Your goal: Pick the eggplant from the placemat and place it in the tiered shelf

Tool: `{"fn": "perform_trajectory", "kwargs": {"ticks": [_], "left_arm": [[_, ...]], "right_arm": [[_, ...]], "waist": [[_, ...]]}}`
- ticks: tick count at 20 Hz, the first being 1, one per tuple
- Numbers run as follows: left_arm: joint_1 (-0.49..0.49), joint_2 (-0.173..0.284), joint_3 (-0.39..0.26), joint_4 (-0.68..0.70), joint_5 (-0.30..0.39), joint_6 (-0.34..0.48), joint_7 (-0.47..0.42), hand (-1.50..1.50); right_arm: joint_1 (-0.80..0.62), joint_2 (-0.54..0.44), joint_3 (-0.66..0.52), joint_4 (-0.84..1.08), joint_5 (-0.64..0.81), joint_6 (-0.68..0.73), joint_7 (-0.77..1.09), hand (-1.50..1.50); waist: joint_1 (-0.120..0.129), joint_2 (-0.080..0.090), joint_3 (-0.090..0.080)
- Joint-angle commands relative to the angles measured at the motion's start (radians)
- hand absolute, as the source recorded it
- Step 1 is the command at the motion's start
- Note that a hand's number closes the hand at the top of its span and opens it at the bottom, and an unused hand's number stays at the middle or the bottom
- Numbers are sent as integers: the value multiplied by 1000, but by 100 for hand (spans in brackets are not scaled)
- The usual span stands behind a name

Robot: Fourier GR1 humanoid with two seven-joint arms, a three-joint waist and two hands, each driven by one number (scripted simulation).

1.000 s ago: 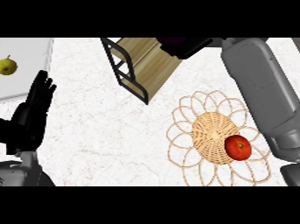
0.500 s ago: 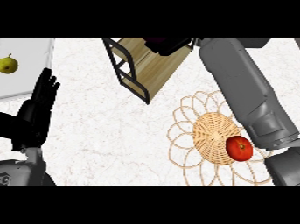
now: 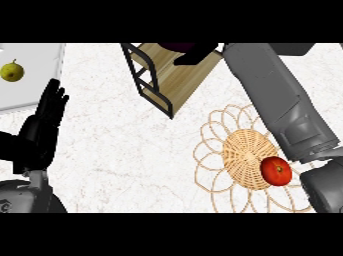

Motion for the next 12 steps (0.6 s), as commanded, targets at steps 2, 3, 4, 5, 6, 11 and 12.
{"fn": "perform_trajectory", "kwargs": {"ticks": [2, 3, 4, 5, 6, 11, 12], "left_arm": [[3, -10, -14, -3, -15, 2, 7, 0], [-18, -17, -13, 40, -31, 12, -26, 0], [1, 19, 24, -21, 9, -12, 21, 0], [28, -30, -26, -10, -29, 16, -15, 0], [2, 27, 21, -40, 9, -19, 53, 0], [44, -22, -10, 4, -11, -10, -47, 0], [-3, 14, 21, -12, 14, -27, 8, 0]], "right_arm": [[-34, -17, -39, 47, -25, 38, -64, -150], [-30, 11, -52, 37, -44, 37, -76, -150], [-21, -17, -57, 46, -43, 48, -99, -150], [-61, -18, -83, 41, -71, 66, -68, -150], [-11, -16, -97, 40, -85, 59, -121, -150], [-122, -81, -180, 54, -158, 88, 9, -150], [-95, -148, -209, 74, -176, 103, -35, -150]], "waist": [[1, 1, 0], [-7, 0, 0], [0, -1, 0], [-2, -2, 0], [-3, -3, 1], [-9, -5, 0], [7, 6, 0]]}}
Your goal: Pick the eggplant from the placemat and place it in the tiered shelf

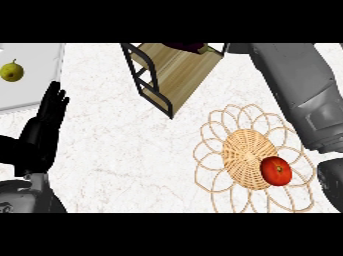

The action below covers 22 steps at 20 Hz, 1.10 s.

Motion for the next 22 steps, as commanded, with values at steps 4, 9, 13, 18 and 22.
{"fn": "perform_trajectory", "kwargs": {"ticks": [4, 9, 13, 18, 22], "left_arm": [[28, -18, -14, -22, -18, 11, -16, 0], [-11, 14, 10, -41, 1, -8, 20, 0], [7, -5, -8, -25, -6, -8, 19, 0], [-54, 12, 12, -31, 21, -26, 57, 0], [-38, 17, 23, -38, 10, -18, 43, 0]], "right_arm": [[-11, -148, -78, 42, -51, -6, 66, -150], [20, -316, -105, 82, -65, 97, 102, -150], [41, -403, -106, 93, -64, 212, 96, -150], [108, -462, -122, 96, -77, 306, 1, -150], [124, -512, -126, 101, -81, 398, -17, -150]], "waist": [[2, 1, 0], [11, 10, 1], [12, 10, 2], [23, 21, 4], [19, 14, 3]]}}
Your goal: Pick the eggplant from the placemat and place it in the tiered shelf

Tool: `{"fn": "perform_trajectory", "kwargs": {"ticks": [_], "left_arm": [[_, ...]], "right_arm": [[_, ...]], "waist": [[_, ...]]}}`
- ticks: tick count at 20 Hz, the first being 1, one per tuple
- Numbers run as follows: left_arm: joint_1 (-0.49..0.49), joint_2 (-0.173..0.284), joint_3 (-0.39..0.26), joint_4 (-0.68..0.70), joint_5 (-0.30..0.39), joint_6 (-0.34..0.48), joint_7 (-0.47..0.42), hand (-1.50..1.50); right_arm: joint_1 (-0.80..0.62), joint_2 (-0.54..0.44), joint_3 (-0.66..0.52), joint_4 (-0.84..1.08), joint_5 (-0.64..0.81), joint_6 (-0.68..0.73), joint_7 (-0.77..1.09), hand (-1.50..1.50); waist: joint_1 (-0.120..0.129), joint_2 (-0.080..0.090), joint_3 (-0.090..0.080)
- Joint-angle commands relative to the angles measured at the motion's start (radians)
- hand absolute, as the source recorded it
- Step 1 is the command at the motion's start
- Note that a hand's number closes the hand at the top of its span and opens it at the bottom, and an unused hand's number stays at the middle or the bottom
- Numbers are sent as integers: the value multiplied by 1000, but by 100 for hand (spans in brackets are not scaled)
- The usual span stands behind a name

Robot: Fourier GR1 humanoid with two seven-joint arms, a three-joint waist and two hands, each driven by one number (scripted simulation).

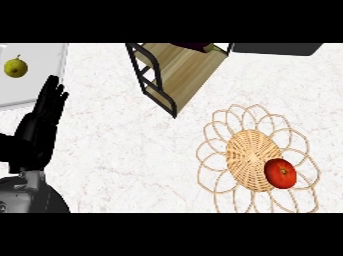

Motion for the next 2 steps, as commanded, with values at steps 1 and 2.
{"fn": "perform_trajectory", "kwargs": {"ticks": [1, 2], "left_arm": [[-21, 9, 0, -20, 10, -10, 46, 0], [2, -27, -28, 7, -25, 19, 2, 0]], "right_arm": [[14, -45, -11, 6, -6, 48, -20, -150], [22, -76, -10, 6, -5, 88, -31, -150]], "waist": [[8, 1, 1], [7, 5, 1]]}}
